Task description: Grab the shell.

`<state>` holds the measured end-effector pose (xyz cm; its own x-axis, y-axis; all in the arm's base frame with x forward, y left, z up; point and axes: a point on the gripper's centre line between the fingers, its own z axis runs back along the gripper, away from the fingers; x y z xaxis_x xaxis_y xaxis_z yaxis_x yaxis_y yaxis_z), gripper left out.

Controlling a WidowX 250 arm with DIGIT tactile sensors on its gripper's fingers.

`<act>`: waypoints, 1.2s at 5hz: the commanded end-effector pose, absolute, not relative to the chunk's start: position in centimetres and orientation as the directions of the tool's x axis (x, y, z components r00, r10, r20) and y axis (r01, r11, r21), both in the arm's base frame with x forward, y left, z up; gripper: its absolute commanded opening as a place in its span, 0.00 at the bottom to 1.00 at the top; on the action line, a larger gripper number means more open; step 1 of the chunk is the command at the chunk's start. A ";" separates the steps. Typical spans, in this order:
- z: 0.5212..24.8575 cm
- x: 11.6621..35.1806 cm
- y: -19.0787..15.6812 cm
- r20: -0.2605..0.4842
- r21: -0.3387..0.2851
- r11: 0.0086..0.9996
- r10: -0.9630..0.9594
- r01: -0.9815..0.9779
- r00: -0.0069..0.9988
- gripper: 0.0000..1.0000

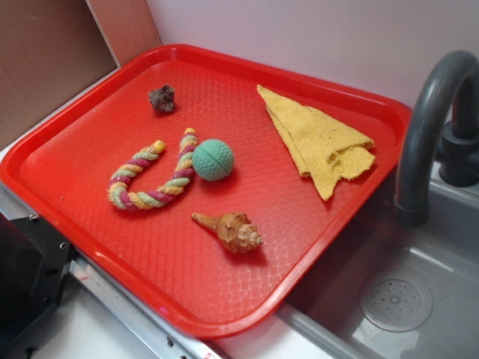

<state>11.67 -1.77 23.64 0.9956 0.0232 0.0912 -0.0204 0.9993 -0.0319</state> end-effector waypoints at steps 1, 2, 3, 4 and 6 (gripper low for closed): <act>23.6 11.7 -1.8 0.091 -0.032 0.999 0.023 -0.020 0.996 1.00; 22.8 13.6 -2.2 0.103 -0.026 0.990 -0.136 0.140 0.985 1.00; 21.9 15.7 -3.6 0.113 0.010 0.925 -0.379 0.380 0.918 1.00; 20.7 17.3 -6.1 0.201 0.003 0.801 -0.586 0.598 0.785 1.00; 18.2 19.2 -11.2 0.146 0.049 0.513 -0.852 0.857 0.502 1.00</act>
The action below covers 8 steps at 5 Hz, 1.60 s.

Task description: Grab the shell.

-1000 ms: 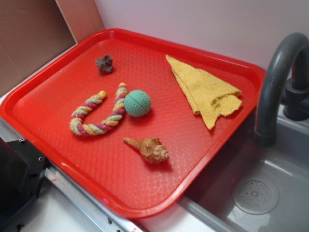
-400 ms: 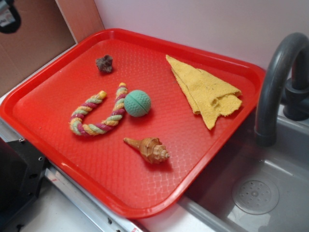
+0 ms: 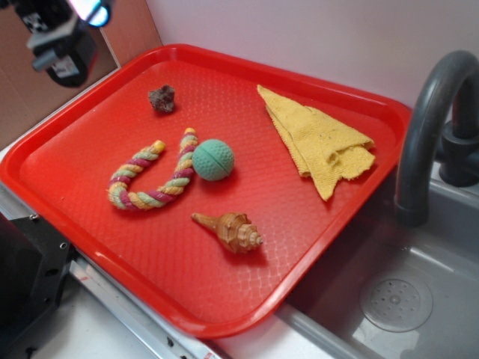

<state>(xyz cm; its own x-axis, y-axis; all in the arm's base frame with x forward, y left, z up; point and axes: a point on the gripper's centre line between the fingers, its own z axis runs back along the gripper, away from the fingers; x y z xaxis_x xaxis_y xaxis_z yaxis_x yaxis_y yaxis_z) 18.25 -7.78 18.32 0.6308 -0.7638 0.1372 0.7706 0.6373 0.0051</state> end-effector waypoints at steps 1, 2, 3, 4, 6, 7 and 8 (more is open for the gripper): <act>16.7 19.6 -13.0 0.119 0.050 0.419 -0.904 0.906 0.411 1.00; 14.5 19.8 -14.7 0.062 0.023 0.374 -0.926 0.927 0.372 1.00; 12.9 19.4 -15.7 0.021 0.007 0.333 -0.943 0.943 0.333 1.00; 10.4 18.6 -16.6 -0.023 -0.041 0.326 -0.945 0.945 0.325 1.00; 6.2 17.9 -16.4 -0.130 -0.077 0.365 -0.927 0.928 0.353 1.00; 5.3 17.6 -16.0 -0.207 -0.052 0.403 -0.900 0.914 0.384 1.00; 4.1 17.7 -15.8 -0.276 -0.053 0.423 -0.877 0.905 0.393 1.00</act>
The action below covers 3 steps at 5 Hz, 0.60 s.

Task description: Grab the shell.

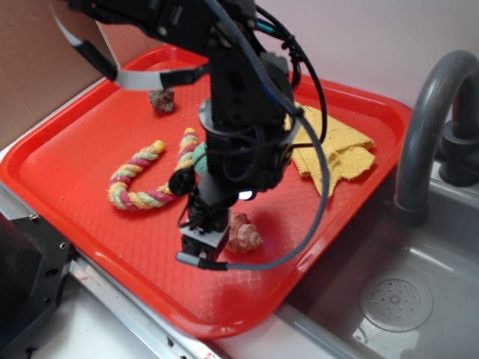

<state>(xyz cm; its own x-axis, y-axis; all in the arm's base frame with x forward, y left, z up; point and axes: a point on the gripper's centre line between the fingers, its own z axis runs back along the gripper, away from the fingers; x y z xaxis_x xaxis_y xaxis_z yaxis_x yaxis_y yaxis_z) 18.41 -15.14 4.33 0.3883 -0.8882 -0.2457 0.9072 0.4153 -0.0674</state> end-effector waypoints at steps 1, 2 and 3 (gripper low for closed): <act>3.1 17.7 -16.2 -0.296 -0.053 0.410 -0.877 0.911 0.378 1.00; 2.5 17.8 -16.9 -0.321 -0.045 0.400 -0.874 0.915 0.366 1.00; 2.3 17.8 -17.3 -0.311 -0.038 0.383 -0.882 0.923 0.353 0.00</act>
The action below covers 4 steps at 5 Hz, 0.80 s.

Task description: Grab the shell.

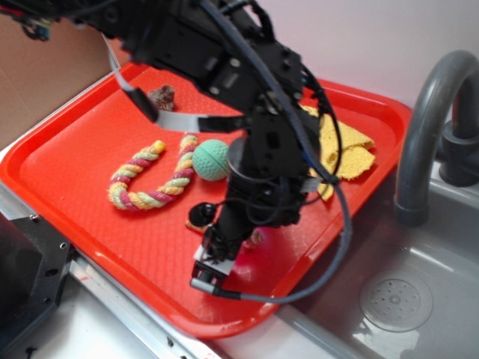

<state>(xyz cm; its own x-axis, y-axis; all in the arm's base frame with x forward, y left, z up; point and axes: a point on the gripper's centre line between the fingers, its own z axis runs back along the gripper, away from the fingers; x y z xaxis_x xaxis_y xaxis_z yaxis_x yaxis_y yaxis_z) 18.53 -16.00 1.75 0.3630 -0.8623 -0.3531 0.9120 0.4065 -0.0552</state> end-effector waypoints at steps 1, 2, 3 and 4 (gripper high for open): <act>2.0 18.2 -17.0 -0.320 -0.031 0.427 -0.861 0.904 0.395 0.00; 5.2 19.6 -14.2 -0.299 0.041 0.637 -0.727 0.770 0.618 0.00; 9.9 19.6 -10.3 -0.147 0.003 0.808 -0.583 0.590 0.799 0.00; 14.6 17.8 -8.0 -0.043 0.015 0.928 -0.372 0.373 0.927 0.00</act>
<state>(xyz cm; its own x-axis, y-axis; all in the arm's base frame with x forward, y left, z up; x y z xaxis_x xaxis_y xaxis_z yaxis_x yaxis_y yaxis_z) 19.26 -7.11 14.45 0.9240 -0.3761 -0.0693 0.3779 0.9257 0.0152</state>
